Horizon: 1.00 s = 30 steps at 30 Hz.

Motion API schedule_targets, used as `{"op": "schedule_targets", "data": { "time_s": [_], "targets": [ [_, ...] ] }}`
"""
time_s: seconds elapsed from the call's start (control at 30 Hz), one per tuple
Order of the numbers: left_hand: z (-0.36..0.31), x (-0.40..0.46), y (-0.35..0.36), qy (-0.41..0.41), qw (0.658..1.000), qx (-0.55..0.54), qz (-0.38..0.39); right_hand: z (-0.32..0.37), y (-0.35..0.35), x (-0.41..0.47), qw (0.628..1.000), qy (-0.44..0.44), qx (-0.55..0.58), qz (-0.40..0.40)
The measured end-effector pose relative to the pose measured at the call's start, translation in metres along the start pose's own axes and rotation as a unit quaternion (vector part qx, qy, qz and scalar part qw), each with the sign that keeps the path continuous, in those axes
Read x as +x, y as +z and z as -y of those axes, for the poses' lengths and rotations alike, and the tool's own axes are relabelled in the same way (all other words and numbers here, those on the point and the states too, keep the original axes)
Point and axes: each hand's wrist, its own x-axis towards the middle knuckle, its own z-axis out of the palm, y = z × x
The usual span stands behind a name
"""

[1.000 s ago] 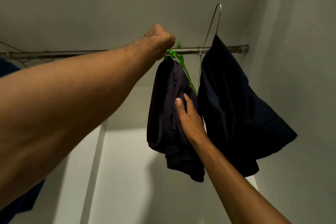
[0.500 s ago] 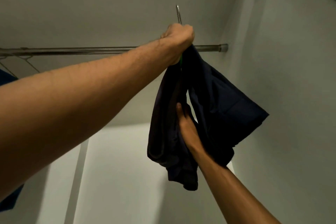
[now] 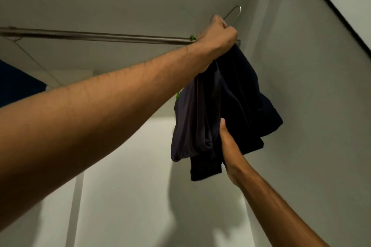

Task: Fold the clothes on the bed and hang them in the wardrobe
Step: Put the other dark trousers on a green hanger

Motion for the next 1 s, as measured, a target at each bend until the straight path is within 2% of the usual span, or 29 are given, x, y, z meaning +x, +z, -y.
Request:
{"op": "schedule_targets", "data": {
  "time_s": [0.13, 0.23, 0.37, 0.43, 0.63, 0.83, 0.9, 1.0],
  "targets": [
    [0.007, -0.053, -0.003, 0.052, 0.998, -0.015, 0.042, 0.005, -0.006, -0.04, 0.998, 0.032, -0.03, -0.037],
    [0.018, -0.114, -0.013, 0.081, 0.994, 0.02, 0.074, 0.013, -0.005, -0.077, 0.984, 0.028, -0.147, -0.096],
    [0.052, -0.199, -0.037, 0.099, 0.989, 0.048, 0.101, 0.031, 0.004, -0.128, 0.904, -0.05, -0.393, -0.161],
    [0.067, -0.235, -0.046, 0.097, 0.987, 0.08, 0.105, 0.039, 0.007, -0.149, 0.871, -0.059, -0.466, -0.146],
    [0.082, -0.319, -0.068, 0.075, 0.966, 0.181, 0.167, 0.061, 0.019, -0.22, 0.801, -0.023, -0.596, -0.053],
    [0.055, -0.418, -0.075, 0.023, 0.963, 0.164, 0.214, 0.077, 0.006, -0.325, 0.695, 0.013, -0.716, 0.063],
    [0.041, -0.453, -0.072, 0.015, 0.961, 0.157, 0.226, 0.081, -0.002, -0.364, 0.673, 0.034, -0.733, 0.091],
    [-0.002, -0.525, -0.053, -0.002, 0.948, 0.125, 0.291, 0.087, -0.025, -0.451, 0.654, 0.107, -0.738, 0.125]
  ]
}}
